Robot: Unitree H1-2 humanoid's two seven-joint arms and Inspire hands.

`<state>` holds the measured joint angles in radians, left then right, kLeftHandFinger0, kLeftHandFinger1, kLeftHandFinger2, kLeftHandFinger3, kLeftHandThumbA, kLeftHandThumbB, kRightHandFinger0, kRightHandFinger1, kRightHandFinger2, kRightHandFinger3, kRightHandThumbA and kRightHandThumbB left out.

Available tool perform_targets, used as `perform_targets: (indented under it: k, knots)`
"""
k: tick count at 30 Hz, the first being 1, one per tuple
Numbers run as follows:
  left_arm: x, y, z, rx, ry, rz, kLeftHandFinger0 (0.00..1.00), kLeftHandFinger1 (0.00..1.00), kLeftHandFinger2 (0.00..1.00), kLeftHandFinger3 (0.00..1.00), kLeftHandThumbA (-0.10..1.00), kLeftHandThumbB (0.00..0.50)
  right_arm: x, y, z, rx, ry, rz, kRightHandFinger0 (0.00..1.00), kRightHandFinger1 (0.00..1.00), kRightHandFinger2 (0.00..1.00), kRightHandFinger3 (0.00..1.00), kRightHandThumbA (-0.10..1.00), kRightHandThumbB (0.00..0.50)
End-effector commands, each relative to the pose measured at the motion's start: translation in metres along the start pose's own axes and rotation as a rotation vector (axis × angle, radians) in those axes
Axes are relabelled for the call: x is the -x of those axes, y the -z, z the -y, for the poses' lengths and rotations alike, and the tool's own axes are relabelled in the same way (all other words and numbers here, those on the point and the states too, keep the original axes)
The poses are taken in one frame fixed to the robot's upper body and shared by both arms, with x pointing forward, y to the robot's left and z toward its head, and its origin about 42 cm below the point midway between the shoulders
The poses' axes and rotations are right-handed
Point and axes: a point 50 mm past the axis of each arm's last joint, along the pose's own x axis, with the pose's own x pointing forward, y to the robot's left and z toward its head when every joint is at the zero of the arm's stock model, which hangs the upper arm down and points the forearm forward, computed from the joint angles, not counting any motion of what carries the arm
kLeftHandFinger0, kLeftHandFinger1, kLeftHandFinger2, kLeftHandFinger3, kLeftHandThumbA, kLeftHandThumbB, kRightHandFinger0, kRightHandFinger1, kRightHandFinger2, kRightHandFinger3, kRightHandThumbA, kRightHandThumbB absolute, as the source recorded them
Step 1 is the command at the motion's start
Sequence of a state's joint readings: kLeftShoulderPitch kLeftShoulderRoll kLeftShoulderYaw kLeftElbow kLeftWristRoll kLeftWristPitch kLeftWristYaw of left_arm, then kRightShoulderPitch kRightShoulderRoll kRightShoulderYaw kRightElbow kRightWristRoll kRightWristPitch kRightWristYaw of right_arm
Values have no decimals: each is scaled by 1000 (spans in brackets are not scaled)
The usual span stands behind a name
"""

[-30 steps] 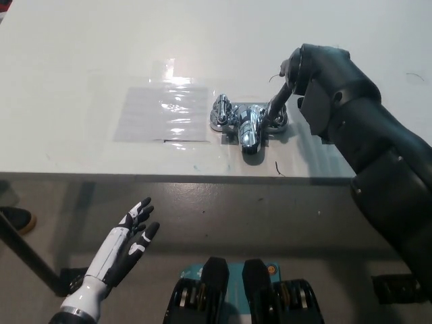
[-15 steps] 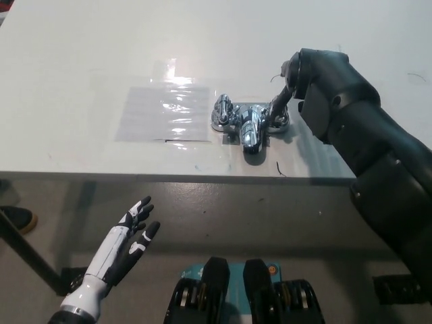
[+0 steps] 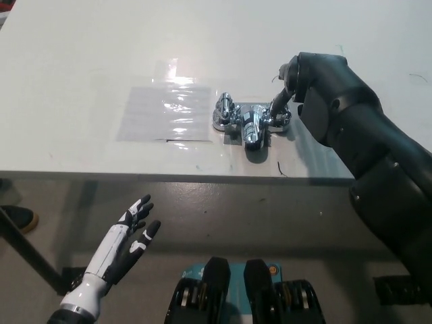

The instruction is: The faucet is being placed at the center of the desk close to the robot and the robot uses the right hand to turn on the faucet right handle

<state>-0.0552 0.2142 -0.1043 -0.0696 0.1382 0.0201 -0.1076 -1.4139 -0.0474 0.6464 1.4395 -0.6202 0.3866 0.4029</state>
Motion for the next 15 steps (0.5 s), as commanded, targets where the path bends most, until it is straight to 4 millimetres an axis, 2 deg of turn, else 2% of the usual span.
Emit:
perform_targets:
  k: [1,3,4,5,6,7,8,10,11,12,13,15]
  knots:
    - [-5,-11,-7,-29,8,54,1000,1000,1000,1000,896,418,11,22,45,12,98,-50,1000,1000,1000,1000,325,280]
    - [-5,-11,-8,-28,8,54,1000,1000,1000,1000,892,415,12,23,47,-5,64,-37,1000,1000,1000,1000,324,260]
    - [-5,-12,-8,-16,6,53,1000,1000,1000,1000,873,418,13,24,49,56,19,-57,1000,1000,1000,1000,493,235]
    - [-7,-12,-8,-29,5,52,1000,1000,1000,1000,887,421,14,25,51,25,21,-47,1000,1000,1000,1000,479,281]
    - [-6,-12,-8,-25,7,51,1000,1000,1000,1000,885,417,15,26,52,37,-38,-41,1000,1000,1000,1000,591,251]
    - [-6,-13,-8,-26,9,50,1000,1000,1000,1000,886,417,16,27,54,29,-50,-29,1000,1000,1000,1000,596,258]
    - [-7,-12,-8,-28,7,50,1000,1000,1000,1000,886,418,17,28,56,48,-87,-25,1000,1000,1000,1000,686,258]
    - [-6,-12,-8,-20,6,50,1000,1000,1000,1000,871,422,19,31,58,57,-143,-26,1000,1000,1000,1000,804,310]
    - [-7,-13,-8,-19,7,53,1000,1000,1000,1000,869,416,20,34,59,44,-173,-20,1000,1000,1000,1000,815,317]
    - [-7,-13,-8,-17,9,56,1000,1000,1000,1000,858,415,21,36,61,12,-195,-12,1000,1000,1000,1000,821,366]
    - [-7,-13,-8,-13,8,54,1000,1000,1000,1000,855,415,22,38,63,-3,-194,-11,1000,1000,1000,1000,824,386]
    - [-8,-12,-8,-13,8,54,1000,1000,1000,1000,856,422,23,42,68,13,-206,3,1000,1000,1000,1000,905,437]
